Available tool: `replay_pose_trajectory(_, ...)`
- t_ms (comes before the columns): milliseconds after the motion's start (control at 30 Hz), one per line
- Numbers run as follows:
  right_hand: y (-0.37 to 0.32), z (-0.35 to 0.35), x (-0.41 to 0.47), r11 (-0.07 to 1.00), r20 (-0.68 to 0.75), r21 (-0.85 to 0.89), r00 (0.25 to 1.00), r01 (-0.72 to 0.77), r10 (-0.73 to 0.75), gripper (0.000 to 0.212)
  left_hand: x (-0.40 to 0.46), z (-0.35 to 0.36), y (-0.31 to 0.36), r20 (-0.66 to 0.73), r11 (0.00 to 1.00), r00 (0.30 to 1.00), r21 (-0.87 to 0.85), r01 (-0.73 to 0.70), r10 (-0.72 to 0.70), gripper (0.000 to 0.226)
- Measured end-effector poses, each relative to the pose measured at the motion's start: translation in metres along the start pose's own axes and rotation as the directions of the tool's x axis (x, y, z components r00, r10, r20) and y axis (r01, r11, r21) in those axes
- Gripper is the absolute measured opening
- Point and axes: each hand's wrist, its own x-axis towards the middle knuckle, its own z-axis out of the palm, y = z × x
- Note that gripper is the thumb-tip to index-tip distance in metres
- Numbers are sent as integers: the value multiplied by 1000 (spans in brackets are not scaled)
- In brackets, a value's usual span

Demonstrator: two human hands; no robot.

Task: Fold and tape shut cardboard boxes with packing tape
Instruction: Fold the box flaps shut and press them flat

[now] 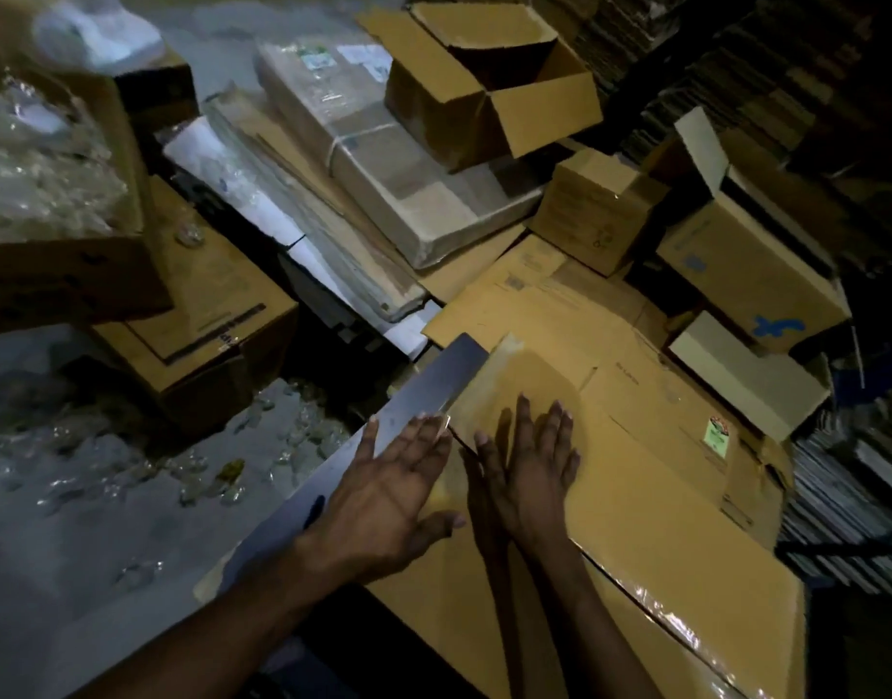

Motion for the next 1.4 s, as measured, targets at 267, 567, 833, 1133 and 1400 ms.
replay_pose_trajectory(267,-41,16,2,999,79,-49,997,-3,7,77,11,24,-63,113,118,870,-974,191,-480,71)
replay_pose_trajectory(567,-32,29,-4,988,9,-156,1000,-22,24,78,34,22,-36,339,561,932,-750,351,-131,78)
replay_pose_trajectory(833,-4,-31,4,967,104,118,971,-227,215,92,97,-36,-56,437,759,881,-506,409,-183,66)
replay_pose_trajectory(1133,151,-98,-91,907,148,39,900,-420,410,81,134,-29,36,-189,998,980,54,-44,54,66)
replay_pose_trajectory(1400,317,-126,-112,917,1,-53,918,-396,397,96,-8,123,246,129,962,980,208,-179,154,109)
